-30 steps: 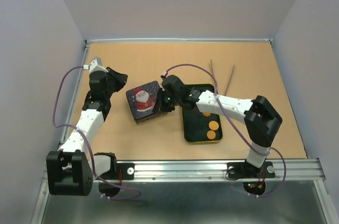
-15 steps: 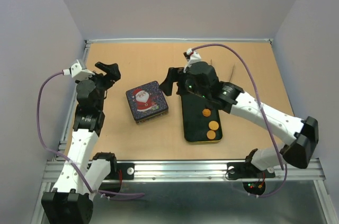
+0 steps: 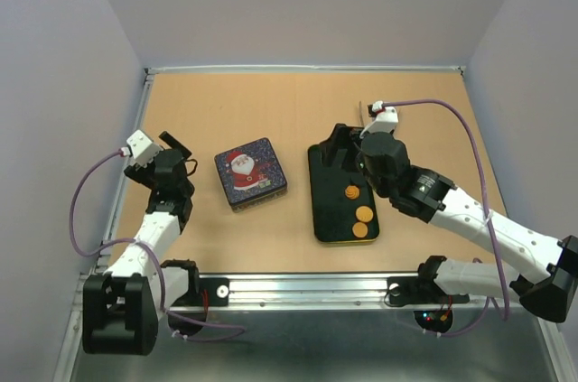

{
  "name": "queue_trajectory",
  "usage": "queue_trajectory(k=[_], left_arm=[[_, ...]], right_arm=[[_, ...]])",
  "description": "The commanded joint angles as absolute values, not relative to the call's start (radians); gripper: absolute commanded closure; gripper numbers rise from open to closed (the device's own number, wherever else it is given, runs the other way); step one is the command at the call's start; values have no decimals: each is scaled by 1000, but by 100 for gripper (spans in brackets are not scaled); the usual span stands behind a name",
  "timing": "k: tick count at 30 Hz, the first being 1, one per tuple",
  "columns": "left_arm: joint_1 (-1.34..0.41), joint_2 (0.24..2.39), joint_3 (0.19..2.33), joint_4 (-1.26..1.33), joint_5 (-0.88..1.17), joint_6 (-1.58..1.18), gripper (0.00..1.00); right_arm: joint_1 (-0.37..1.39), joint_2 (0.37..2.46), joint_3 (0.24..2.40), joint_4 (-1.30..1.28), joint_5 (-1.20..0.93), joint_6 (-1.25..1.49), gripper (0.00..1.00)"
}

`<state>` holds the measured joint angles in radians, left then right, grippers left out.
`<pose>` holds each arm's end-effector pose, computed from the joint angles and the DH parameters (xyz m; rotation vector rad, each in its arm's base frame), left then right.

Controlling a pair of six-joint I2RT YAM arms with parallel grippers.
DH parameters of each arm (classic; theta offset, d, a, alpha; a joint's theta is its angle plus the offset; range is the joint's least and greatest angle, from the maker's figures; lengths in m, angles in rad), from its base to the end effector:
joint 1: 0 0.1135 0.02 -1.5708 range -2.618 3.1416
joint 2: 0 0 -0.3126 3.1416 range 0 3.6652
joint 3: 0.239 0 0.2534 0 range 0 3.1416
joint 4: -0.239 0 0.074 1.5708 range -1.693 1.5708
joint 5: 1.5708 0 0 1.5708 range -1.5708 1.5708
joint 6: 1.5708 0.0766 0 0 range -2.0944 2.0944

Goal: Pack the cookies

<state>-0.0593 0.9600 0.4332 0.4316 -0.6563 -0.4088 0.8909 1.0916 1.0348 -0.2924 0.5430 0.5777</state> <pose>0.2202 0.0338 0.2849 -0.7542 1.4670 0.1896 0.1919 0.1744 0.3890 0.0681 1.8961 0.4888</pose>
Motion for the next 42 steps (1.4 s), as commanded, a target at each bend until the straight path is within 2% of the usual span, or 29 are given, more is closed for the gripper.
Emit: queue_trajectory(k=[1,10,17,19,20,21,22,23,24,25,27,29,30,32,34,35,36,42], left_arm=[[-61,1006,370,670,-808,-345,1],[-58,1288,322,1104,-730,-137,1],[-52,1394,431,1089,-444,-28,1],[-52,1379,376,1275,-393,-28,2],[-54,1387,268,1378,-288,-5,1],[-57,1411,220,1487,-275,-6,1],[-63,1495,180,1769,-299,62,1],[-78,1480,158,1781,-328,54,1],[-78,1442,181,1576,-327,34,1],[-77,1436,207,1550,-325,17,1],[-78,1482,224,1634,-275,70,1],[-77,1440,255,1479,-250,51,1],[-75,1456,241,1582,-249,66,1],[-75,1459,239,1574,-258,55,1],[-75,1454,245,1535,-267,51,1],[-75,1463,232,1570,-265,57,1],[-75,1465,230,1571,-267,58,1],[-75,1456,238,1556,-264,58,1]], right_arm=[[894,1062,1016,-262,595,507,0],[893,1028,980,-250,468,430,0],[894,1003,985,-241,393,365,0],[894,994,976,-229,393,359,0],[894,991,970,-216,393,357,0],[894,986,963,-207,388,356,0],[894,983,959,-196,387,354,0],[894,980,948,-187,388,356,0],[893,982,945,-172,391,354,0],[894,985,943,-164,394,356,0],[894,1000,937,-147,408,351,0],[894,1014,933,-137,422,348,0],[893,1032,930,-121,417,341,0],[874,1046,920,-97,355,336,0],[766,1068,908,-72,274,376,0],[702,1072,899,-61,121,400,0],[584,1080,876,-37,60,452,0],[323,1114,819,61,-237,547,0]])
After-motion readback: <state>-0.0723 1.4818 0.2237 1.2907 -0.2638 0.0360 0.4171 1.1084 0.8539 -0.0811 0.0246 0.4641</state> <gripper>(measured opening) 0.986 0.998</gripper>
